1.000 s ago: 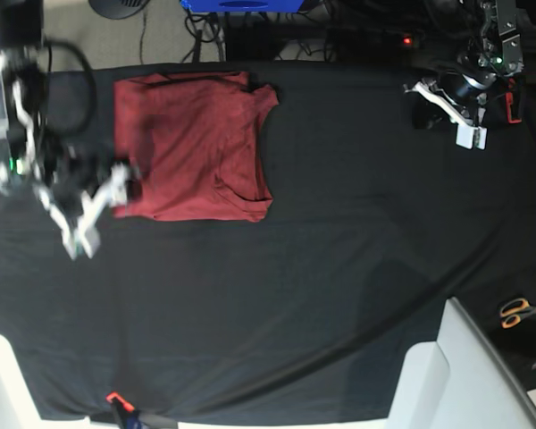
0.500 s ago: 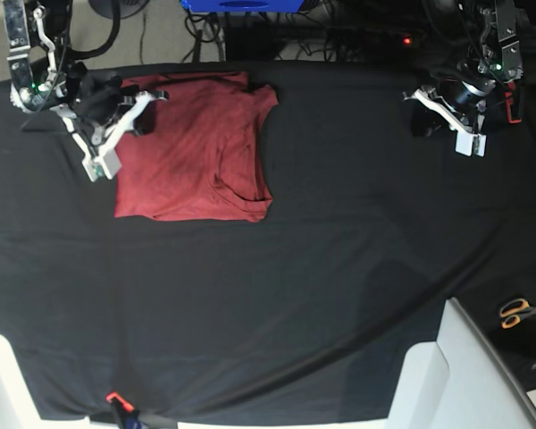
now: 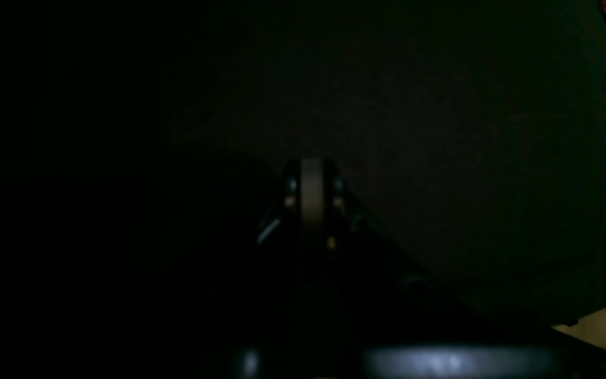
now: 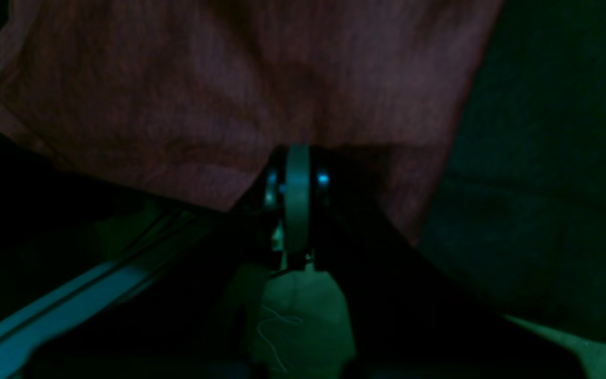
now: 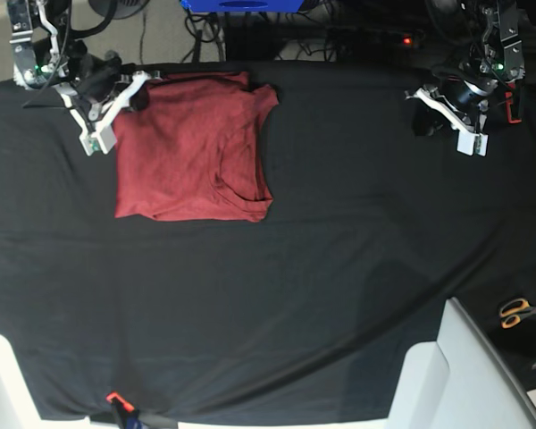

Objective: Fold the T-shirt properly

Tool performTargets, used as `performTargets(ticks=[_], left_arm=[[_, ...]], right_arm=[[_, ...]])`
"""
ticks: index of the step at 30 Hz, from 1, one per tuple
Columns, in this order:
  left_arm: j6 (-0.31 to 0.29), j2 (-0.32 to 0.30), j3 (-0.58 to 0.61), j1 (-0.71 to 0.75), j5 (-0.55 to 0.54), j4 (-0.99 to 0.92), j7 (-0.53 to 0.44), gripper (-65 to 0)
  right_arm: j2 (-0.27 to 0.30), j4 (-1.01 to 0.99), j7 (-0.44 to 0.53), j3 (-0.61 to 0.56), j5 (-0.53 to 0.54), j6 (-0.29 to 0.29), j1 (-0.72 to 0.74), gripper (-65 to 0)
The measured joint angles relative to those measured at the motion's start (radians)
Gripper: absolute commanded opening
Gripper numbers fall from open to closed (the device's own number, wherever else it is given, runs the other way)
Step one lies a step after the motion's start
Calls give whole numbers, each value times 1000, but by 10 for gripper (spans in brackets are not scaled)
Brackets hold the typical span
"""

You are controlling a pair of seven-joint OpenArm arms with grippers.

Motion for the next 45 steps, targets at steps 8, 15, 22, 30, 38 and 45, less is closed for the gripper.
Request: performTargets(ticks=[8, 15, 22, 30, 38, 45], left_arm=[[1, 2, 1, 0, 0, 0, 0, -650], [0, 2, 1, -3, 0, 0, 13, -650], [1, 2, 2, -26, -1, 0, 75, -650], [0, 3, 2, -26, -1, 0, 75, -650], [0, 3, 2, -25, 0, 0, 76, -650], [0, 3, 2, -24, 0, 0, 75, -650]], right_arm=[[30, 16, -8, 38, 7, -53, -40, -642], [30, 166, -16, 43, -2, -69, -86, -642], [-2, 233, -83, 8, -5, -69, -60, -642], [-9, 83, -70, -28, -5, -68, -44, -642], [-1, 60, -33, -23, -2, -68, -85, -642], [-3, 121, -34, -23, -7, -72, -113, -642]])
